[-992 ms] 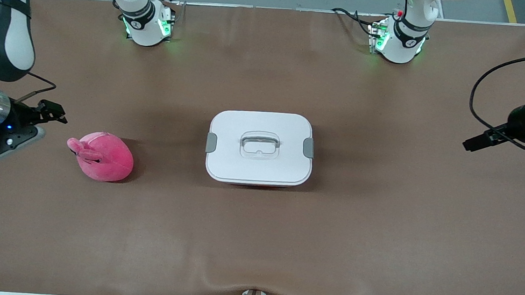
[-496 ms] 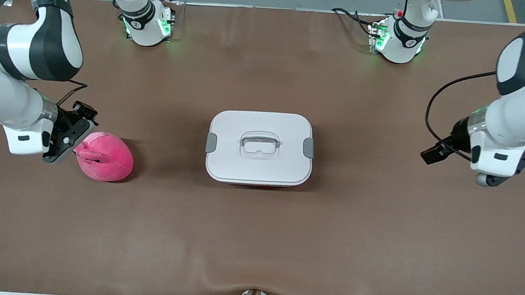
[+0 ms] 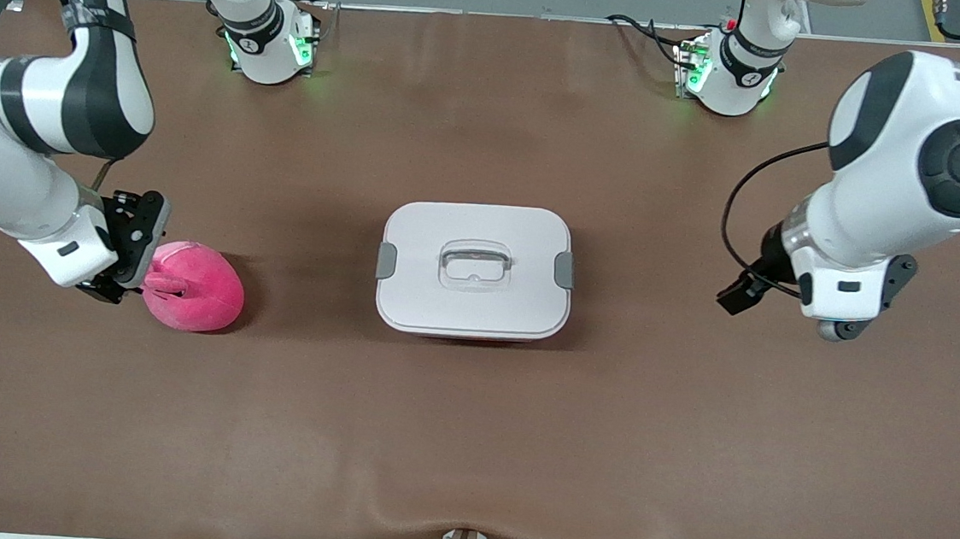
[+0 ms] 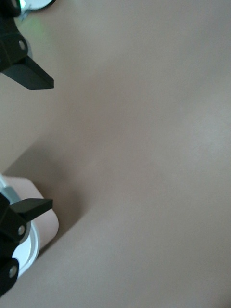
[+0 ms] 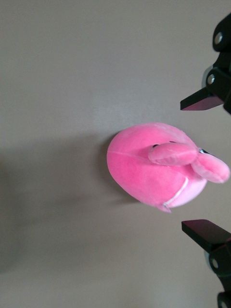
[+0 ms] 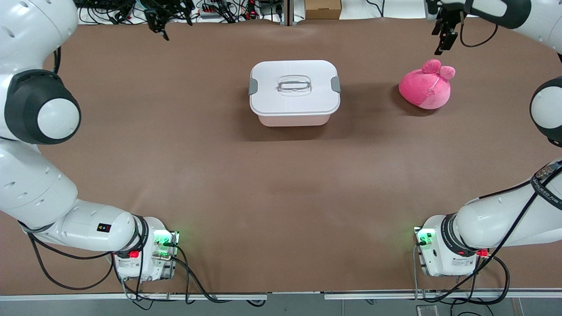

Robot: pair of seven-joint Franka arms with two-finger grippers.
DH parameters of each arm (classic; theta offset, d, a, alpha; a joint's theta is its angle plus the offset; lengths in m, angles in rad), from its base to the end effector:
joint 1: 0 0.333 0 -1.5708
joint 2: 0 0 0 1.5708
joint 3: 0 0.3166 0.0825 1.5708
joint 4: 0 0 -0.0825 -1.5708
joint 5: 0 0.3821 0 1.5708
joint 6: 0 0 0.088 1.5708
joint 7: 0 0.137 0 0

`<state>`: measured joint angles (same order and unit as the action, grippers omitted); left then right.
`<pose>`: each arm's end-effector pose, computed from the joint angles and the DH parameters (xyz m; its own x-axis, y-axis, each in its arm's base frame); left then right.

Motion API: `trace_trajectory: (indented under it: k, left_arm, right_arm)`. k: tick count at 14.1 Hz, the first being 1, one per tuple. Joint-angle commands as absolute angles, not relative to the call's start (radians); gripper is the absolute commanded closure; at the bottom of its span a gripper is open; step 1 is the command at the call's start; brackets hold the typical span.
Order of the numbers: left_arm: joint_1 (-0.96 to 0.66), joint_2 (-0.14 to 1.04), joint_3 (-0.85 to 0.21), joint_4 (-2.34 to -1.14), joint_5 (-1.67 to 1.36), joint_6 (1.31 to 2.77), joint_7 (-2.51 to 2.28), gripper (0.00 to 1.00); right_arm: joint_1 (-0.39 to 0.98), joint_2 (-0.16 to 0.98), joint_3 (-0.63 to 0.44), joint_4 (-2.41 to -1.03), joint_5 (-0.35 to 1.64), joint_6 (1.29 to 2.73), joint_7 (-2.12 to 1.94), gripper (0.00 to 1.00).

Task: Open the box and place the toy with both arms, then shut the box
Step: 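Reach the right gripper to the pink plush while the left gripper approaches the box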

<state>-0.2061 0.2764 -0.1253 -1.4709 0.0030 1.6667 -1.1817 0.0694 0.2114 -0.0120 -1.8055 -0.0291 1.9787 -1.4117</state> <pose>0.6011 -0.1977 0.4868 0.6551 0.7533 -0.0586 0.7509 -0.6577 -0.0607 0.6092 0.0327 0.3946 0.0887 0.9955 -0.0345 0.9954 -0.0898 -0.0333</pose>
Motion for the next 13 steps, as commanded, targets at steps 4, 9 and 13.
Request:
trace_trajectory:
  k: [4,9,13]
  left_arm:
    - [-0.273,0.328,-0.118,-1.447,-0.029,1.738,-1.385,0.0]
    - [-0.347,0.36,-0.118,-1.445,-0.029,1.818,-1.592,0.0]
    - [-0.389,0.37,-0.118,-1.445,-0.031,1.862,-1.689,0.0]
  right_arm:
    - [0.061,0.113,-0.009,-2.048,-0.052,2.195,-1.451,0.0]
    - [0.038,0.123,-0.009,-2.161,-0.052,2.397,-1.451,0.0]
    - [0.038,0.169,-0.009,-2.158,-0.054,2.486,-1.451,0.0]
